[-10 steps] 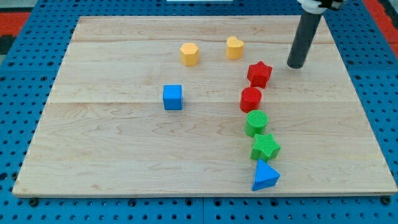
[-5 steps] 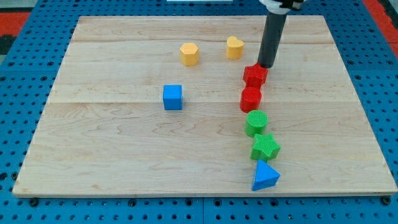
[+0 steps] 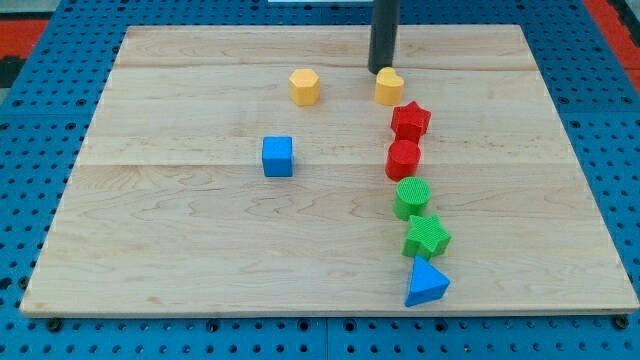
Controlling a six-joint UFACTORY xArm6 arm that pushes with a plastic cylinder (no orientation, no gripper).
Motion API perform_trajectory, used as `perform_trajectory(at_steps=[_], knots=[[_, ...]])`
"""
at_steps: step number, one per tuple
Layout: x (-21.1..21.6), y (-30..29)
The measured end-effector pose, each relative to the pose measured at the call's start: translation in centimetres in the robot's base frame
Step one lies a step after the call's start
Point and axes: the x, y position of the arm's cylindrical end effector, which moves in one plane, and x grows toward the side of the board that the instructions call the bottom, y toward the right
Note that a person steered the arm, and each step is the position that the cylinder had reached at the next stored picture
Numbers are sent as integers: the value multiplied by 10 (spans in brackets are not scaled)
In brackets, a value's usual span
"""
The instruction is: Slide the heart horizontally to the hexagon
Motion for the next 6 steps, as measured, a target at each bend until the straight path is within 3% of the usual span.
perform_trajectory(at_steps=[2, 3, 4, 5, 6], knots=[[-10, 27], [-13, -21], [1, -50], [29, -51], [31, -24]])
